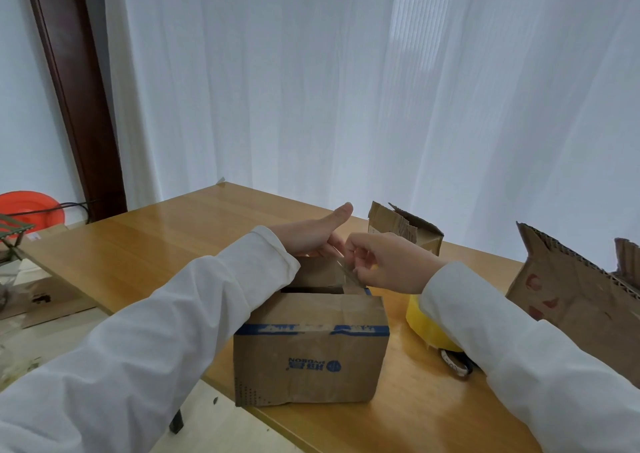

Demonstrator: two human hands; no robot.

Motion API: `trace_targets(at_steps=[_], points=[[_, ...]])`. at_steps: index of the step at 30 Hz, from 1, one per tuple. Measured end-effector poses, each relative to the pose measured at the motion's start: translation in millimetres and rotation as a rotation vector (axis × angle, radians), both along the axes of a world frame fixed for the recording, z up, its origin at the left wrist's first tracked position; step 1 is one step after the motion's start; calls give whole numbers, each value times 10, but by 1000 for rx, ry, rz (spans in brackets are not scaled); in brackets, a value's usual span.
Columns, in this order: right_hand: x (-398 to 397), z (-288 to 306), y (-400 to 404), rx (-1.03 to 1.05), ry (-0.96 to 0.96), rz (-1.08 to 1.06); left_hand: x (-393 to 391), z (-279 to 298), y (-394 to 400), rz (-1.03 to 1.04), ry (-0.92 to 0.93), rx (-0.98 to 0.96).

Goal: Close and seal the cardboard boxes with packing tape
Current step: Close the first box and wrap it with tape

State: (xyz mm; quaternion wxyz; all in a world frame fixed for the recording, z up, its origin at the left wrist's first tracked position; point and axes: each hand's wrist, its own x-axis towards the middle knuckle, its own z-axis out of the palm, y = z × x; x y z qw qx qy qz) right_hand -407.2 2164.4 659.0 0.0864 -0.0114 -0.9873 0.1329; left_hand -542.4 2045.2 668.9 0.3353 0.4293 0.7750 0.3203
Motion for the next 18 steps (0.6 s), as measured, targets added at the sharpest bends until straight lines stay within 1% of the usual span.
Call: trace_targets(at_steps=[5, 7, 11, 13, 16, 18], points=[[-9, -4, 26, 6, 45, -31, -7, 2, -4, 17, -29, -8], [0, -6, 42, 8, 46, -39, 39, 30, -15, 2, 8, -12], [7, 1, 59, 39, 49, -43, 81, 76, -70, -98, 155, 13], [9, 7, 54, 59, 45, -40, 61, 55, -98, -142, 155, 19], [14, 9, 43, 68, 42, -57, 79, 0, -80, -85, 160, 44], [18, -3, 46, 65, 43, -74, 107, -28, -48, -41, 226, 48]])
